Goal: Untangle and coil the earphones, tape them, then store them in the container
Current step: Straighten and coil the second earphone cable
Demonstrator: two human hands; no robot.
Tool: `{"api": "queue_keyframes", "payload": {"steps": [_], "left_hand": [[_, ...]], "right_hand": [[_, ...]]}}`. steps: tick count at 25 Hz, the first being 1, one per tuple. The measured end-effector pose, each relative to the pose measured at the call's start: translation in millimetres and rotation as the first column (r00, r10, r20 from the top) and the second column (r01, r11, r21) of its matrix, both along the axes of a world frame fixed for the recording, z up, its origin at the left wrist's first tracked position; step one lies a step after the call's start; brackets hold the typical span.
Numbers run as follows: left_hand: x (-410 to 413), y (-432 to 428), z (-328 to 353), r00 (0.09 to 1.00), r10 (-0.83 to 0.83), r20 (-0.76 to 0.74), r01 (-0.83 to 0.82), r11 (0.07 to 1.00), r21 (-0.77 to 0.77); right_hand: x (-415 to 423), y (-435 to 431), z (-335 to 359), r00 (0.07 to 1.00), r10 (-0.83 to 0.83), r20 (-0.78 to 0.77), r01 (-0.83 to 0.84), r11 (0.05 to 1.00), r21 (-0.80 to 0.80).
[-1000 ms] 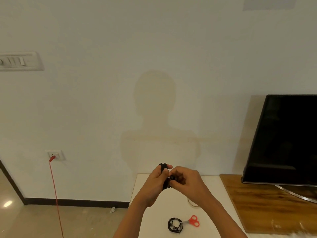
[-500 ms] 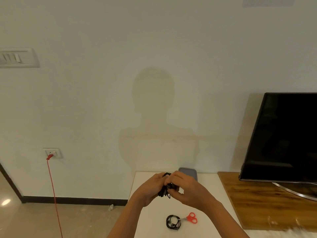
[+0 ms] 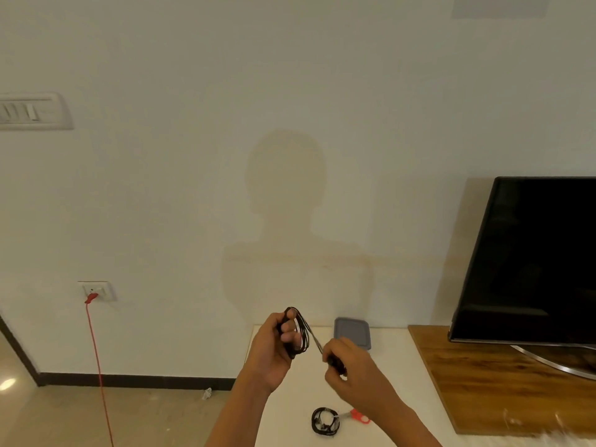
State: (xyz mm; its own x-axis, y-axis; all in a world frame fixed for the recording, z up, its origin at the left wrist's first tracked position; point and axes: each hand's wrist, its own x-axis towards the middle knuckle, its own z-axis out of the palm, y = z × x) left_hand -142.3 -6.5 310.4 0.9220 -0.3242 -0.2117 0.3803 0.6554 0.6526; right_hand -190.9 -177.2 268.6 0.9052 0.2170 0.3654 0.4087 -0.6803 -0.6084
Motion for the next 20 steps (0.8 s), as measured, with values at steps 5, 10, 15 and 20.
{"api": "queue_keyframes", "payload": {"steps": [5,10,15,20], "left_hand": [[-6,6,2,0.994,-0.110,-0.001,0.110,0.990,0.087],[-16,1,0,0.994,-0.108,0.027,0.105,0.991,0.082],[-19,1,-3,0.984,-0.170,0.053,0.167,0.984,0.057],[-23,-6,-3,0.962,-0.253,0.098,0.256,0.967,-0.014]], "right_hand": [[19,-8,15,0.940,-0.118,-0.321,0.249,0.880,0.405],[21,1,26,0.888,0.062,-0.455,0.249,0.768,0.590],[23,3,40,0.928,0.016,-0.373,0.243,0.734,0.634],[29,5,49,0.932,0.022,-0.363,0.201,0.799,0.566]]}}
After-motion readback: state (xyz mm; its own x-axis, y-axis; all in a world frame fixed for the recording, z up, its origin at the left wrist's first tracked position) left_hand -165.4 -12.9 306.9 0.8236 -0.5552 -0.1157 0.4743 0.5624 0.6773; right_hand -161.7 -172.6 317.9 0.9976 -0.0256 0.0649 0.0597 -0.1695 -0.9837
